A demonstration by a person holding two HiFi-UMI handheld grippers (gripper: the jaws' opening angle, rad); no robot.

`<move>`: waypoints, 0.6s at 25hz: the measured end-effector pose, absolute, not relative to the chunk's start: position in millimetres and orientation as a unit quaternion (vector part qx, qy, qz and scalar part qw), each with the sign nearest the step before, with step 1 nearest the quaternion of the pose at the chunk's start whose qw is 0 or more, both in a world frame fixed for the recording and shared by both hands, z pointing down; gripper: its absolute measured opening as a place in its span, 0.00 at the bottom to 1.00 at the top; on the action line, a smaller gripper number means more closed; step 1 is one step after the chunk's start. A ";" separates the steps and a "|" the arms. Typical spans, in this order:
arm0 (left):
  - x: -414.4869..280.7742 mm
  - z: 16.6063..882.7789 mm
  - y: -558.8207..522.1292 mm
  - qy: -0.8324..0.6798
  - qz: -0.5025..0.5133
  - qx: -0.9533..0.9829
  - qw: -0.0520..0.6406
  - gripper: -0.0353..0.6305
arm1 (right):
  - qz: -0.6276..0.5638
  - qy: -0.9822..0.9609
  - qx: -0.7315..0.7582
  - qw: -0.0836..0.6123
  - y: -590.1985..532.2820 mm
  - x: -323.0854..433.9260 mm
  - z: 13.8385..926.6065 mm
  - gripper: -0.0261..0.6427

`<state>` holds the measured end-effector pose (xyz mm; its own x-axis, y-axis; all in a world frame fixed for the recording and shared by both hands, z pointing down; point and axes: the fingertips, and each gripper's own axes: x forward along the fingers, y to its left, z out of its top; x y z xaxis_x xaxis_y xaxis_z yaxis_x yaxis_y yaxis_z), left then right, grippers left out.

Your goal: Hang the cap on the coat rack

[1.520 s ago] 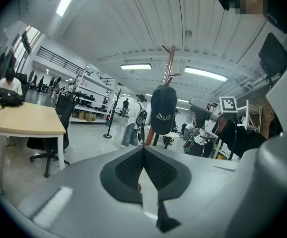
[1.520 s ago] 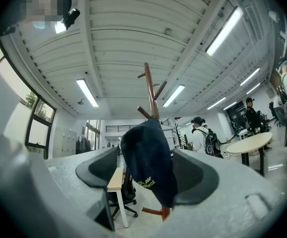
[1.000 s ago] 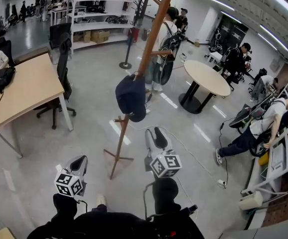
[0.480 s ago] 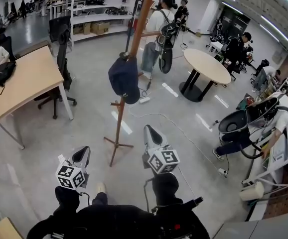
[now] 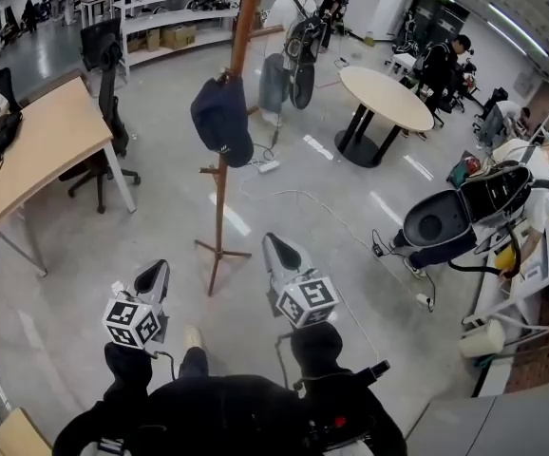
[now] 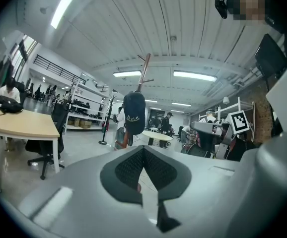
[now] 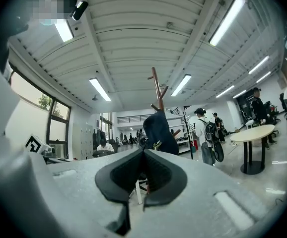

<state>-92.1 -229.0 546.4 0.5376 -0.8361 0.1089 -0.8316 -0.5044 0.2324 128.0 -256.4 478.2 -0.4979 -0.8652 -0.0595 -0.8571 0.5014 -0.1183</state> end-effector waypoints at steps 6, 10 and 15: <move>-94.2 549.1 -208.2 -0.484 -0.011 0.865 0.129 0.06 | -0.034 0.867 -0.495 0.054 -223.9 124.0 485.3 0.04; -93.8 549.2 -194.5 -0.488 -0.015 0.863 0.129 0.06 | -0.039 0.868 -0.491 0.062 -205.1 125.9 487.2 0.04; -95.1 551.1 -180.6 -0.491 -0.017 0.861 0.129 0.06 | -0.046 0.869 -0.489 0.067 -183.4 127.7 491.7 0.04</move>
